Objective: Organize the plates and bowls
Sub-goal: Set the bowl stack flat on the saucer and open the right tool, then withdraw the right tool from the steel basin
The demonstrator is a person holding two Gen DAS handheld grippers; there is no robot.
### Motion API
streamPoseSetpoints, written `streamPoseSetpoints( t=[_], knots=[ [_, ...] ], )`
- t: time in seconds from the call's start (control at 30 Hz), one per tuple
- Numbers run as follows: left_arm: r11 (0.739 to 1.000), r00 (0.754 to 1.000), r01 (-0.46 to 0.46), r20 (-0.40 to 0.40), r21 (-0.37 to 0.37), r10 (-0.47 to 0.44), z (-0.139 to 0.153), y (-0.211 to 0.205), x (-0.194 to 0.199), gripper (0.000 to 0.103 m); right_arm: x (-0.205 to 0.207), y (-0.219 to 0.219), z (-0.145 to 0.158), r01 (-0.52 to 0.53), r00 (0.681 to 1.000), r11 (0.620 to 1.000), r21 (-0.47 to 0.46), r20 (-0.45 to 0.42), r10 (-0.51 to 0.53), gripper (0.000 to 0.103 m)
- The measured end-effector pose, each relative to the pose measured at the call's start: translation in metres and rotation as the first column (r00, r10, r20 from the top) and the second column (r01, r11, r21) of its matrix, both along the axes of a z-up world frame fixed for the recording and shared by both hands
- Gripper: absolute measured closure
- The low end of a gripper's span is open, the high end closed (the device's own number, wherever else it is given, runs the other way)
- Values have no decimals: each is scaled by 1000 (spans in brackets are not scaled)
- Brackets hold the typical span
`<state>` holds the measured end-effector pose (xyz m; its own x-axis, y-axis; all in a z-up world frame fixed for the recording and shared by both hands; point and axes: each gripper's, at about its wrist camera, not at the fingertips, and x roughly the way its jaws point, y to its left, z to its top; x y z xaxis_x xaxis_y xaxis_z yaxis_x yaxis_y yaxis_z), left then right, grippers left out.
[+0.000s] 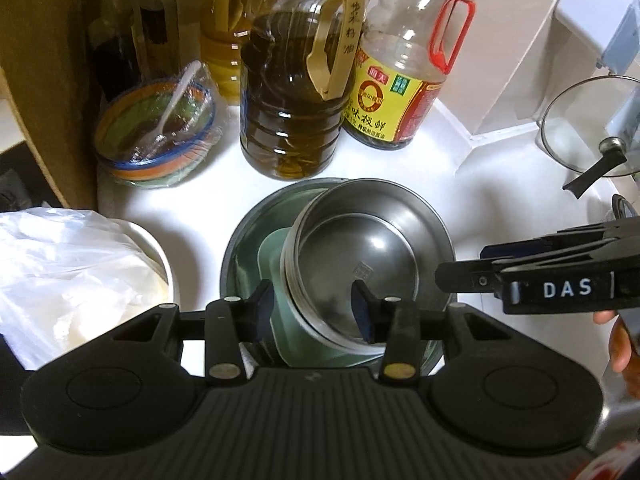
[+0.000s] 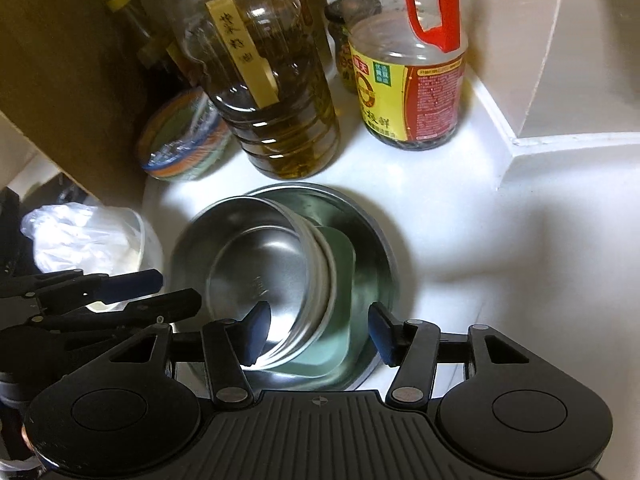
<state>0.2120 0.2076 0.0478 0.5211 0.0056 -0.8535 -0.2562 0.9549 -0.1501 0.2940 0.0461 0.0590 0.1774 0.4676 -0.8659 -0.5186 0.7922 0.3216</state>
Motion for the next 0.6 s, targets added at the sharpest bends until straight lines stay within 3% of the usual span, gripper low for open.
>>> streamPoseSetpoints(
  t=[0.27, 0.6],
  knots=[
    [997, 996, -15, 84, 79, 8, 21, -15, -36, 54, -36, -28, 12, 37, 995, 993, 114, 86, -47, 45],
    [989, 989, -68, 139, 131, 50, 31, -51, -95, 46, -90, -76, 13, 60, 976, 983, 171, 198, -94, 45]
  ],
)
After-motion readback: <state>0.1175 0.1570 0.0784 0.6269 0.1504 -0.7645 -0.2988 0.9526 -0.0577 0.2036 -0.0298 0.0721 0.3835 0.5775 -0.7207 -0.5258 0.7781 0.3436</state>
